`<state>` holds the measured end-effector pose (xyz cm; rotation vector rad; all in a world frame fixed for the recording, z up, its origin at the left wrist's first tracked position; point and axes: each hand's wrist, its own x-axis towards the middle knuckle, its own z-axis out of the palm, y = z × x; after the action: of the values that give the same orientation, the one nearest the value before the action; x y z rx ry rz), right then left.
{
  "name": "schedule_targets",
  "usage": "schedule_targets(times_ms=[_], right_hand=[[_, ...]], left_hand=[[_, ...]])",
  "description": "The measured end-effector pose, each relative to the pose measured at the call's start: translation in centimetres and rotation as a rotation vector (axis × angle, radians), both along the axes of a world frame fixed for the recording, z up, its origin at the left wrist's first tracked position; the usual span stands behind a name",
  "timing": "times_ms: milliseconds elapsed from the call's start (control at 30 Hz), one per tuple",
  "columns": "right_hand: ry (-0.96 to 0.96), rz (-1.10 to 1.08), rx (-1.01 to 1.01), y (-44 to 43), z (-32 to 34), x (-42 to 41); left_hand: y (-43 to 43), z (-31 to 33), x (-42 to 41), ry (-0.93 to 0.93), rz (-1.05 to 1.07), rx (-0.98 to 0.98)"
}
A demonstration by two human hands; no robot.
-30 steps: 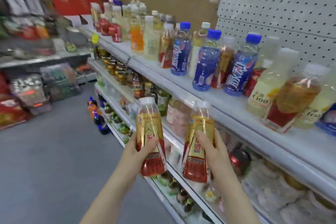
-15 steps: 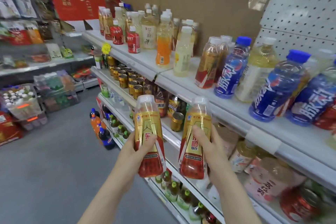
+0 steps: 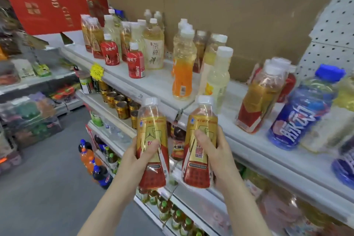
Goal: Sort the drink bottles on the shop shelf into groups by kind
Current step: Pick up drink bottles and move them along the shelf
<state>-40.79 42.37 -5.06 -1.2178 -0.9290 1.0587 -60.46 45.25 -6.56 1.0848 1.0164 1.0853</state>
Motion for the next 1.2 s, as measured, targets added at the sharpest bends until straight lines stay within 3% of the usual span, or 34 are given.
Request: schedule_targets(times_ms=[300,600,833,1200], right_hand=[[-0.128,-0.082,0.102,9.5,1.5,-6.4],[-0.342,-0.422,0.214,22.2,6.3,-14.5],[-0.628,-0.592,0.047,31.4,8.4,-14.0],[-0.851,-0.755,-0.036,37.8,6.5,-11.3]], left_hand=[[12.8,-0.1,-6.0,-0.048,-0.125,0.008],[25.9,1.9,-14.6,-0.014,-0.294,0.074],[32.0,3.2,-17.0,-0.004,-0.366,0.111],[36.2,3.5,-15.6,-0.048,-0.333,0.153]])
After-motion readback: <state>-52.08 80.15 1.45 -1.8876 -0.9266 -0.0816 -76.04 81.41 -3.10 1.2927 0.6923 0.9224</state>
